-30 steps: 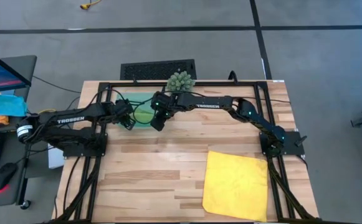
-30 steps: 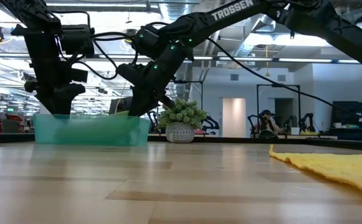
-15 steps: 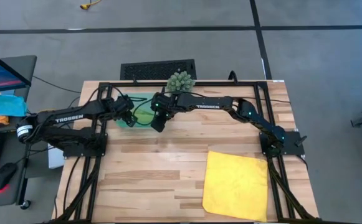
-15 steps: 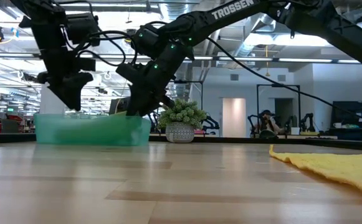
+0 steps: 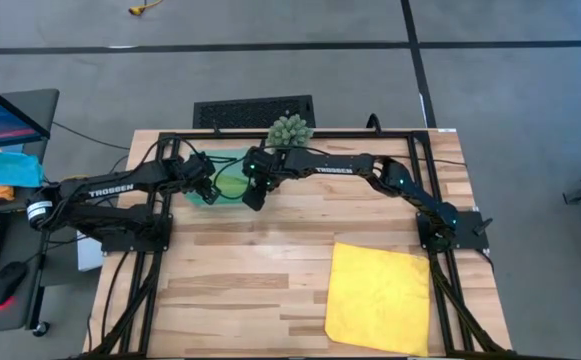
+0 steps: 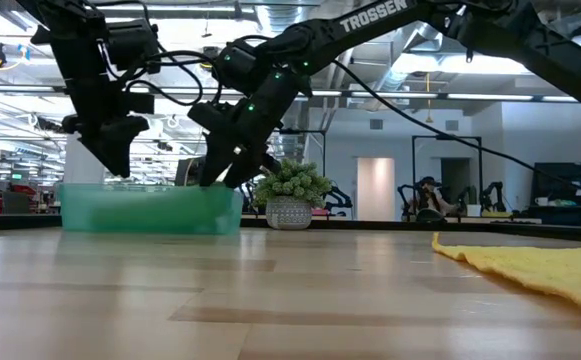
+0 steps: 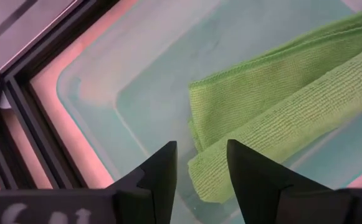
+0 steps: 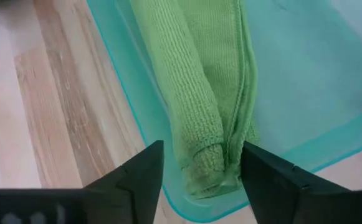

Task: Roll microfiber towels into tight, uniform cylinder then place into a basket
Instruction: Put the rolled green towel into the green bin, then fold the yellow towel

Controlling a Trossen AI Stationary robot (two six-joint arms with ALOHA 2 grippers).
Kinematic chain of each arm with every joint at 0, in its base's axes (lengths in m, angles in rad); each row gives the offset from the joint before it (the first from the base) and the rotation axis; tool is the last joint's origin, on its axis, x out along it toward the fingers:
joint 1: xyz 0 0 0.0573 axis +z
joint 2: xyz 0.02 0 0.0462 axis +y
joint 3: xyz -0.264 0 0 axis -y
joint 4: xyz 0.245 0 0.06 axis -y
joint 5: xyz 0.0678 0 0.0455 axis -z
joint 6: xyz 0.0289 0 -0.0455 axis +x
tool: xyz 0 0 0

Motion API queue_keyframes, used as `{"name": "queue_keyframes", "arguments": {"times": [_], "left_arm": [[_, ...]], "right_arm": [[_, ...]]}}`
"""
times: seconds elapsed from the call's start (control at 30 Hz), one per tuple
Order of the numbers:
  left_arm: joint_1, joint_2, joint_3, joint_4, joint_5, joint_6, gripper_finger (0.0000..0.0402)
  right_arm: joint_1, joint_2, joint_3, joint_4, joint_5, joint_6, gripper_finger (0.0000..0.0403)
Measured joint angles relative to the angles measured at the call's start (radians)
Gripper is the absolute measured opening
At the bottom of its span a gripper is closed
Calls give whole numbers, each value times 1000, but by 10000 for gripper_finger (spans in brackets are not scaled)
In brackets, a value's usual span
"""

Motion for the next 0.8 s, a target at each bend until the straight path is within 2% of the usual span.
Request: {"name": "queue_keyframes", "arguments": {"times": [0.33, 0.47, 0.67, 0.8], "left_arm": [[0, 0, 0, 9, 0, 23, 130], [0, 0, 0, 9, 0, 29, 130], [-1, 0, -6, 17, 1, 31, 130], [-46, -5, -6, 43, -3, 65, 130]], "right_arm": [[5, -49, 2, -47, 0, -26, 230], [16, -81, 2, -121, 0, -51, 230], [76, -132, -2, -380, 4, -117, 230], [154, -156, -2, -466, 19, -251, 230]]}}
